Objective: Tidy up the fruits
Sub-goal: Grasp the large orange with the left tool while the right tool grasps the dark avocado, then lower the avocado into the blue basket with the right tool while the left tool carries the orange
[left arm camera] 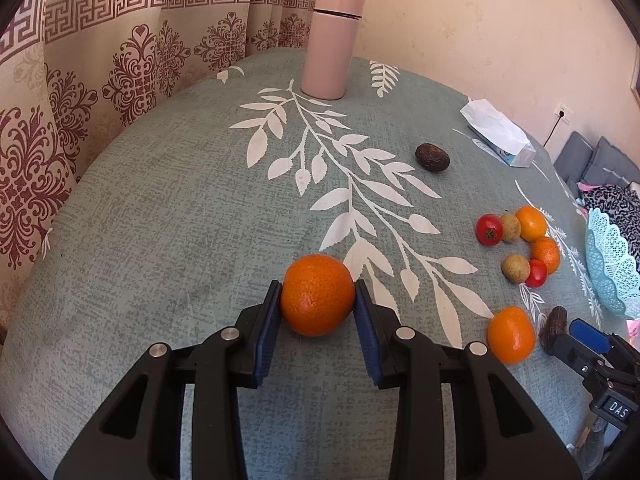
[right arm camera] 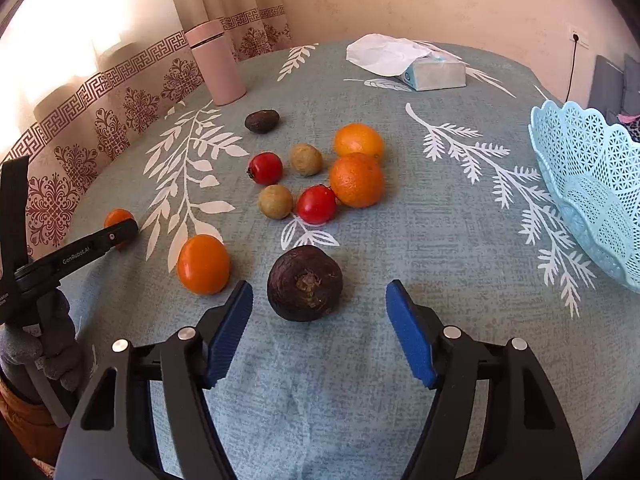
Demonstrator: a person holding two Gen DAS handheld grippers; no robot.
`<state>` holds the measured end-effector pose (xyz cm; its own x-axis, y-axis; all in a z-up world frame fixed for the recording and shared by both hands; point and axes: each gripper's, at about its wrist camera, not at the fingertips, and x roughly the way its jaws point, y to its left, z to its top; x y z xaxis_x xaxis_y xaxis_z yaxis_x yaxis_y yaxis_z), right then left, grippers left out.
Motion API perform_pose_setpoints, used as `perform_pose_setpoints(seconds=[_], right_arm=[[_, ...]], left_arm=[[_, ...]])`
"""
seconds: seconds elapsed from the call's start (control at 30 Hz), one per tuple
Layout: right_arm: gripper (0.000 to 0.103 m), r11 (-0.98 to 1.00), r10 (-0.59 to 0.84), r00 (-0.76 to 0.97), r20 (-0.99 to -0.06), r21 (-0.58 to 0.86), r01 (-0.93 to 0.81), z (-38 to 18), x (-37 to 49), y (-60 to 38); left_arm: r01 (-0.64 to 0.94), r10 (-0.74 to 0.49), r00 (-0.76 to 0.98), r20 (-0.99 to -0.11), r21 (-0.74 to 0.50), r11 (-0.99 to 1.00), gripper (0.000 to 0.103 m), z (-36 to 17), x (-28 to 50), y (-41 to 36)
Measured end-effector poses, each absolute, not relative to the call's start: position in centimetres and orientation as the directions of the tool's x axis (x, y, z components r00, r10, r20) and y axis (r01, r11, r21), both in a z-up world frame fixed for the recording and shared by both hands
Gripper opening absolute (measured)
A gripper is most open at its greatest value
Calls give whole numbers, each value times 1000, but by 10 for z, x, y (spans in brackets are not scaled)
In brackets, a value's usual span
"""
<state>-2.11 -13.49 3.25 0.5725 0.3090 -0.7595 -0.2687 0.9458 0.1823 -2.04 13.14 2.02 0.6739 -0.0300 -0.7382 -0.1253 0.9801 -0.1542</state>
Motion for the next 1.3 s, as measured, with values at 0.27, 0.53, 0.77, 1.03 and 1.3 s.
perform_pose_setpoints(seconds=[0.27,0.53,0.77,1.03,1.3], right_arm=[[43,937,332,552,-764,202,-284,28,-15,-132],[43,960,280,686,-671,190,-205,65,-28,-166],[43,992,88,807,-584,120,-21,91,-36,-228],[43,979,-154,843,-516,36,201,96,-42,-293],[55,947,-259,839,-479,45,318,83,-48,-328]], left_arm=[[-128,-24,676,-736,-149,981,36,20,-20,130],[-143,16,705,-709,-121,982,36,27,-28,128],[-117,21,717,-697,-91,989,36,36,-37,111],[-35,-13,746,-666,-59,998,36,61,-43,67],[93,-84,750,-656,-21,995,36,79,-41,5]])
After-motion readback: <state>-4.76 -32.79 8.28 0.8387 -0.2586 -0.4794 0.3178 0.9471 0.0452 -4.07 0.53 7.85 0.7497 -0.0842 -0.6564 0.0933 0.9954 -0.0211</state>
